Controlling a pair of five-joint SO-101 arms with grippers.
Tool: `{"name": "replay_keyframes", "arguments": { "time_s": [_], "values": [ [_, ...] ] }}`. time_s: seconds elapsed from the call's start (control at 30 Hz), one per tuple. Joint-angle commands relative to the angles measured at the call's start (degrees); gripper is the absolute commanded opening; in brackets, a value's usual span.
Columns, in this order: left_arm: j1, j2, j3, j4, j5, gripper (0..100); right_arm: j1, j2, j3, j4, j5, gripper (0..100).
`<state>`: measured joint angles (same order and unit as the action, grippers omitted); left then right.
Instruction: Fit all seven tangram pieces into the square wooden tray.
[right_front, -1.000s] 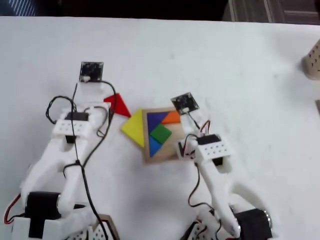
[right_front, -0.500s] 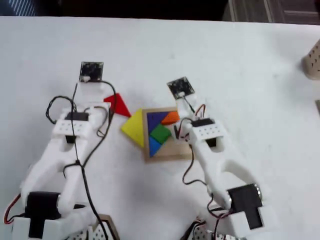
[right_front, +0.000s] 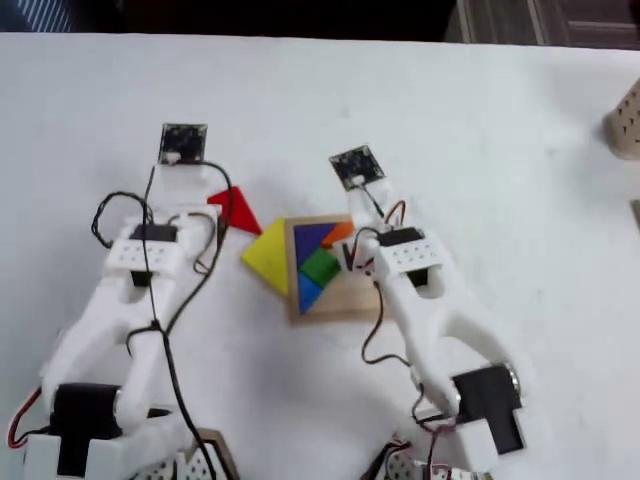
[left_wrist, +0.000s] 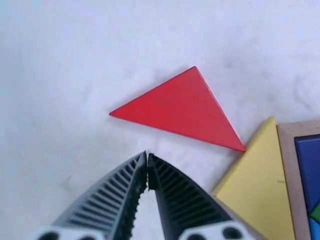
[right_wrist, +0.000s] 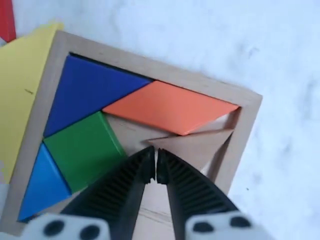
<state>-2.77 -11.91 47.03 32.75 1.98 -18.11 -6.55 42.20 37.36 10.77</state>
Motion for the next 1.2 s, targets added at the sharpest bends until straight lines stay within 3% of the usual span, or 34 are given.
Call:
{"name": "replay_keyframes", "arguments": {
  "time_s": [0.0,0.27,0.57,1.17],
  "values": [
    [-0.22,0.13,-3.34,-1.58,-0.79,2,3.47,-8.13,-1.67,2.68,-0.79,1.7],
    [-0.22,0.13,-3.34,-1.58,-0.79,2,8.66,-2.33,0.44,-4.7,-0.26,1.7],
    [-0.22,0.13,-3.34,-1.58,-0.79,2,7.25,9.01,-9.76,4.35,-0.26,1.7],
    [-0.22,0.13,-3.34,-1.67,-0.88,2,2.59,9.27,-10.55,9.01,-0.26,1.8]
  ]
}}
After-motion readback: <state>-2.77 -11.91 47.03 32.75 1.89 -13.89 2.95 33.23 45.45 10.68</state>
